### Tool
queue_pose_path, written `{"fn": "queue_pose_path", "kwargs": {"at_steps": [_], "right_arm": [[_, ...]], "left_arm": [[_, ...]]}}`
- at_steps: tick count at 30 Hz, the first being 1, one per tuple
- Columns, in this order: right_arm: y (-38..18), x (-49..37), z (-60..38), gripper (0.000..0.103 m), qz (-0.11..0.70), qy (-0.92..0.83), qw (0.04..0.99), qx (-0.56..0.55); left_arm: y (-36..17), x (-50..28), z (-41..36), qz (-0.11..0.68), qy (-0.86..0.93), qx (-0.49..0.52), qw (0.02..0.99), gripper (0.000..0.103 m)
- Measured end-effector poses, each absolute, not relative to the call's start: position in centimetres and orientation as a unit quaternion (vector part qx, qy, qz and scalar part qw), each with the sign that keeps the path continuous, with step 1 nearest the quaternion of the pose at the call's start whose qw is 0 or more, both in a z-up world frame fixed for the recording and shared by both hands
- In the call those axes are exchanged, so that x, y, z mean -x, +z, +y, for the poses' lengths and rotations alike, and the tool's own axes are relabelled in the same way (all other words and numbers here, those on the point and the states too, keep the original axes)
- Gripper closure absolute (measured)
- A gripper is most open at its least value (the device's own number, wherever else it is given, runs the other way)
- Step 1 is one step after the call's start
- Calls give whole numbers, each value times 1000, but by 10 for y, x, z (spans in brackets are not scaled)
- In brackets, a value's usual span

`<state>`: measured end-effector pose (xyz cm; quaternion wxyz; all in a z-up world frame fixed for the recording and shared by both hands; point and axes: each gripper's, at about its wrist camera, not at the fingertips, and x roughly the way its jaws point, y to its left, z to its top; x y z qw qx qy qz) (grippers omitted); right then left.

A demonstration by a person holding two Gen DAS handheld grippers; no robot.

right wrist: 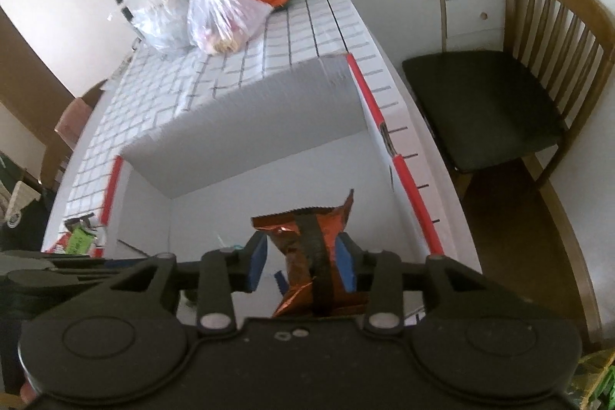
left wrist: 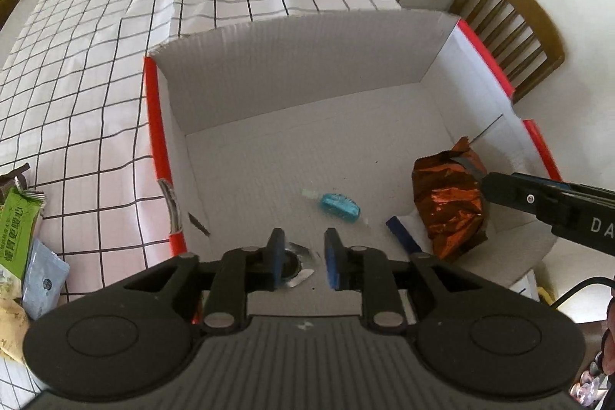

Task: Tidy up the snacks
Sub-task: 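Open the right tool to drop the bag while the left tool drops the blue candy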

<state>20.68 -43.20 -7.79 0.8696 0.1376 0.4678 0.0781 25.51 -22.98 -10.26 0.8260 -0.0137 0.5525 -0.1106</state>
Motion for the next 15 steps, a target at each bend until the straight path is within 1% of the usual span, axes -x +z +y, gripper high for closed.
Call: {"fn": "queue_pose_path", "kwargs": {"at_steps": [4,8,9,10,11,12,14,15], "right_arm": [[-63,-196,-430,59,449,87,878,-137],[-49,-184,-424,52,431,93,887,-136],[-45,-181,-421,49,427,94,889,-134],[-42,-178,-419,47,424,95,891,-132],[-39,-176,-417,46,420,95,893,-132],[-36,-173,-414,45,417,97,894,-132],[-31,-168,-408,41,410,99,897,-132],[-29,-165,-406,38,407,99,899,-132]], "left_arm": [[-87,-245,-224,534,-120,22,836,74],[-69,-232,-216,514,-126,26,848,74],[-65,-228,-213,508,-128,26,851,72],[-60,-227,-212,503,-129,26,854,70],[-56,-223,-210,496,-131,26,858,64],[-52,-220,-208,489,-132,26,862,56],[-43,-212,-202,472,-132,25,871,49],[-39,-209,-199,465,-133,24,875,48]]}}
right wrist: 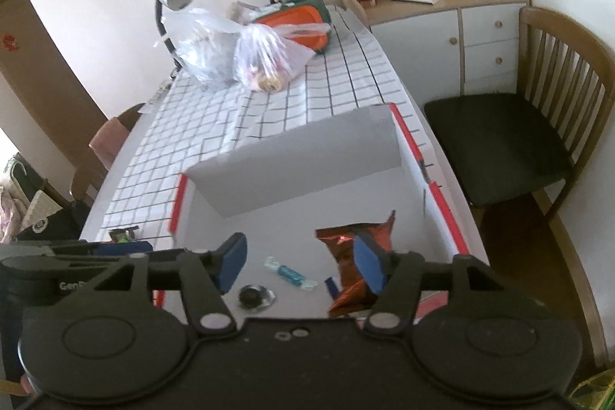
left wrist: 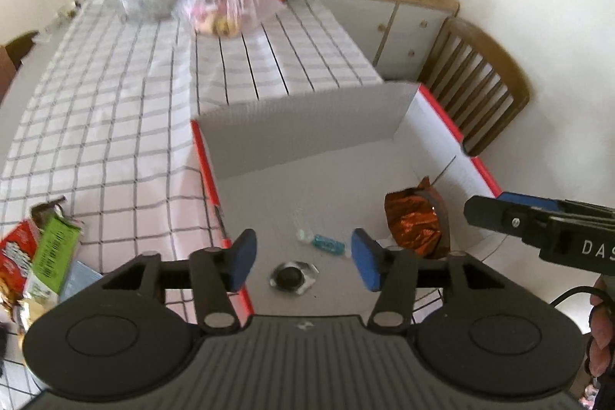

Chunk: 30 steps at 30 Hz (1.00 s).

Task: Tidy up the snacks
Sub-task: 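Open the right tool to drop the bag while the left tool drops the blue candy, then move both tools back to the snack pile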

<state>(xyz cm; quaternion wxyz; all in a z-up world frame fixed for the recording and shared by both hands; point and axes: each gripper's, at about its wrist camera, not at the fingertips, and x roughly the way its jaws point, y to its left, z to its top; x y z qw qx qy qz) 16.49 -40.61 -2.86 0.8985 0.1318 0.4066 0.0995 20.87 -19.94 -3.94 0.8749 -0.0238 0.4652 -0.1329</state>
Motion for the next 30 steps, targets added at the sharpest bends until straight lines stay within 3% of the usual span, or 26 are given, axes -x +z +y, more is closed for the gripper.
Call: {"fn": "queue_pose_path", "kwargs": {"at_steps": [7,20,30], "right_arm": [[-17,-149,-380,25,387,108,907,-124],[-10,-128,-309,1,356,129,920,-97],[-22,-123,-242,0,371,138,916,-71]], "left_arm": [[-21,-188,-171,438,-134,24,889,46],[-14,-152,-96,412,-118,43,902,28],[-25,-134,-10,411,-71,60,907,23]]}}
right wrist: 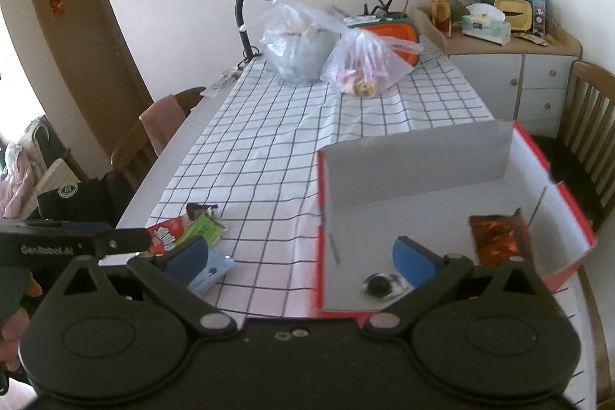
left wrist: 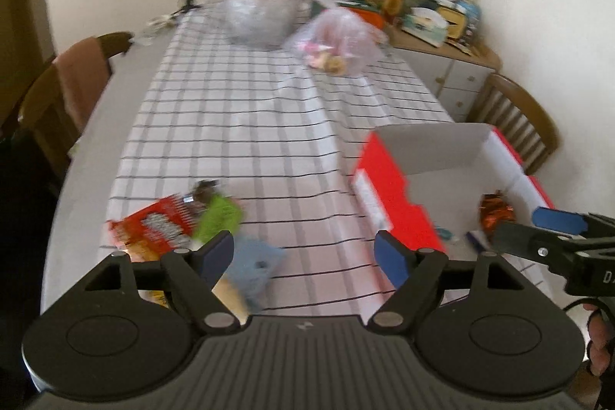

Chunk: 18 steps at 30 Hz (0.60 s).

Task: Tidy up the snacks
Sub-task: 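Move both tools back to the snack pile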

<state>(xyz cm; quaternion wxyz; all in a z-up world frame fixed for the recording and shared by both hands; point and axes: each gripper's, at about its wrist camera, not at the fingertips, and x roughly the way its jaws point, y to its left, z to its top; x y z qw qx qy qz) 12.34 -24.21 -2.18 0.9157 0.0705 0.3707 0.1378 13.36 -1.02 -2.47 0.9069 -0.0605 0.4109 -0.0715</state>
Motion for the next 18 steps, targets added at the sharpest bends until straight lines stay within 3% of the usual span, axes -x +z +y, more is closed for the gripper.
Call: {"fn": "queue_pose_path", "kwargs": {"at_steps": [18], "right_arm": [[-70,-126,-118,1,434,180,882,-32]], "left_arm": [[-83,-122,129,458,-5,61,887,23]]}}
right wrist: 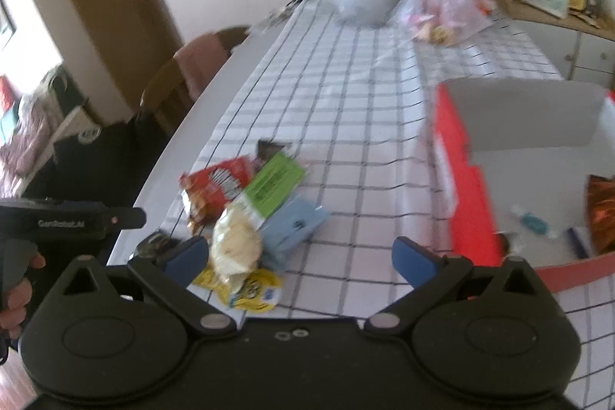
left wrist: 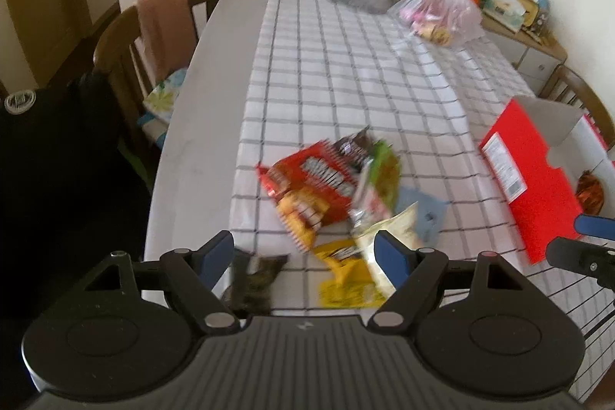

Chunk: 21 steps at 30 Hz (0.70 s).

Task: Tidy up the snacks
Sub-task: 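Move both tools back to the snack pile, then grasp the cream packet with the right tool while the left tool grasps the dark packet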

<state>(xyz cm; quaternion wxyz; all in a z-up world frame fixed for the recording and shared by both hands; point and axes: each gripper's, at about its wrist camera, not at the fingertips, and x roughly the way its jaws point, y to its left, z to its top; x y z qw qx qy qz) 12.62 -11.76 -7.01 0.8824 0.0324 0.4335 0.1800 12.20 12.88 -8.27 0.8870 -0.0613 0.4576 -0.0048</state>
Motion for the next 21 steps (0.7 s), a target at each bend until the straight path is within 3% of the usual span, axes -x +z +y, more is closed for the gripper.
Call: {"fn": "queue_pose_path", "kwargs": {"at_steps": [10,18,21], "right_arm": [[-104,-141,-55,6,472,219,854,23],[-128,-155,-27,21,488,225,841,63],[-133,-157,-19,27,488,227,839,79]], "left_arm": [[-130,-125,160,503,5,81,861,23],[-151,-134,160,510,2,64,858,24],[-154,-137,158,512,-3,60,857,33]]}}
